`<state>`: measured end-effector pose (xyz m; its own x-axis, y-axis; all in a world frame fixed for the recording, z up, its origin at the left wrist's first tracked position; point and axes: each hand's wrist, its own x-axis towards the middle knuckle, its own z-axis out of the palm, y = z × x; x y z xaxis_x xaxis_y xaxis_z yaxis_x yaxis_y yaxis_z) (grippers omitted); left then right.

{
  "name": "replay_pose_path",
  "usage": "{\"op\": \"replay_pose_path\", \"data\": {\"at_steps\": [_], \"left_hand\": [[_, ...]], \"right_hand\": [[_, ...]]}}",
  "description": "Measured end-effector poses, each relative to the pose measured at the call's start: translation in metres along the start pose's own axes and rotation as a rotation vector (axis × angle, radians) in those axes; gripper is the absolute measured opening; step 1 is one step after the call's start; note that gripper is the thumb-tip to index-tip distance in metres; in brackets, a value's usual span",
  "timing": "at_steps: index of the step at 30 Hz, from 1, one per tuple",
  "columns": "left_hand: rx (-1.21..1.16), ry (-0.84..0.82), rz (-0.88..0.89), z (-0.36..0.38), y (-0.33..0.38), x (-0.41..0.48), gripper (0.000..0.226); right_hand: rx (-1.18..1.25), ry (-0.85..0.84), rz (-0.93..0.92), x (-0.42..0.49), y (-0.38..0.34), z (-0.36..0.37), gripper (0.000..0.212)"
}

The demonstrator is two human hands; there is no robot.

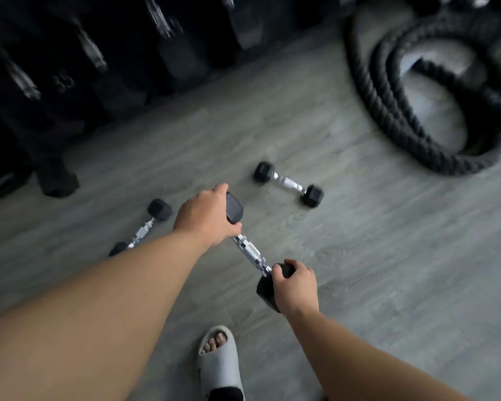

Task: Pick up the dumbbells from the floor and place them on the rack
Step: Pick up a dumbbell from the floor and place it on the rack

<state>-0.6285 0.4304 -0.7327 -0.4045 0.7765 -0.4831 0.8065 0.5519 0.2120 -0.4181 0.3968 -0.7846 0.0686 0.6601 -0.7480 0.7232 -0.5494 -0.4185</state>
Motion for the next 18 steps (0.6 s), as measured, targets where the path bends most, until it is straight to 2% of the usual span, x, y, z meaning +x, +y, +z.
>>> {"op": "replay_pose_path", "data": {"at_steps": [7,11,13,18], "left_hand": [[0.064,0.114,-0.019,-0.237,0.013,-0.052,0.063],[0.119,0.164,0.003,-0.363,0.007,-0.081,0.070],[0.126,0.198,0.006,-0.420,0.003,-0.096,0.073],[0.105,0.305,-0.032,-0.534,-0.001,-0.132,0.063]], "right_hand": [[0.040,0.012,-0.133,-0.114,-0.157,-0.070,0.039],[0.081,-0.014,-0.225,-0.179,-0.247,-0.095,0.037],[0.101,-0.014,-0.255,-0.214,-0.291,-0.106,0.032],[0.154,-0.045,-0.268,-0.288,-0.379,-0.125,0.029]]}}
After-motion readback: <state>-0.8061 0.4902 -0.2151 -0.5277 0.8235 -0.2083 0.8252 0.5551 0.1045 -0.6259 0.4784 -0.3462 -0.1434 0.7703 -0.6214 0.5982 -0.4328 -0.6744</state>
